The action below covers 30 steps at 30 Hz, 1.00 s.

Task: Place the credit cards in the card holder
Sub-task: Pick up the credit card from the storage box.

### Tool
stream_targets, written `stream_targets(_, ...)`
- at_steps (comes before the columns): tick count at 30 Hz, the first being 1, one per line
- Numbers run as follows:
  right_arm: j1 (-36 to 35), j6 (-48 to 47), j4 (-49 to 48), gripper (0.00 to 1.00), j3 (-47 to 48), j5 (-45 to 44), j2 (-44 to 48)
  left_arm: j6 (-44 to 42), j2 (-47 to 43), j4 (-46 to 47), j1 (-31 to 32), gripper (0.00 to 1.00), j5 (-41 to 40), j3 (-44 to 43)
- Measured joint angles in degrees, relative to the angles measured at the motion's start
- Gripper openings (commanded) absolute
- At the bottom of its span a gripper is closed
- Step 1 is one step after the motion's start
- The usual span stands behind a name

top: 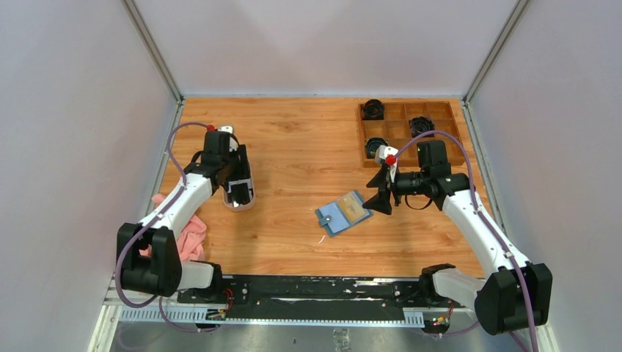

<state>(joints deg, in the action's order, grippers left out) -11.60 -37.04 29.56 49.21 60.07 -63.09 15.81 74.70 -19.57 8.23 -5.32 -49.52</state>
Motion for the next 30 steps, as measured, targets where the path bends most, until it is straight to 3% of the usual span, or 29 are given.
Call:
stream_targets(3,0.0,0.0,0.0,0.71,0.0,-0.1,0.0,-0.8,1.6,-0.5,-0.8,0.61,0.2,0.0)
stream_targets(8,0.0,0.0,0.0,0.71,0.0,-0.1,0.3,-1.2,5.8,-0.9,-3.4,0.61,2.0,-0.3)
stream_targets(22,0.0,0.0,0.0,0.71,0.0,-0.1,0.4,-1.2,9.9,-2.7,-3.7,0.71,3.8,-1.1)
stream_targets(30,0.0,0.0,0.0,0.71,0.0,-0.1,0.4,-0.8,11.8,-3.8,-3.7,0.72,3.8,-1.3)
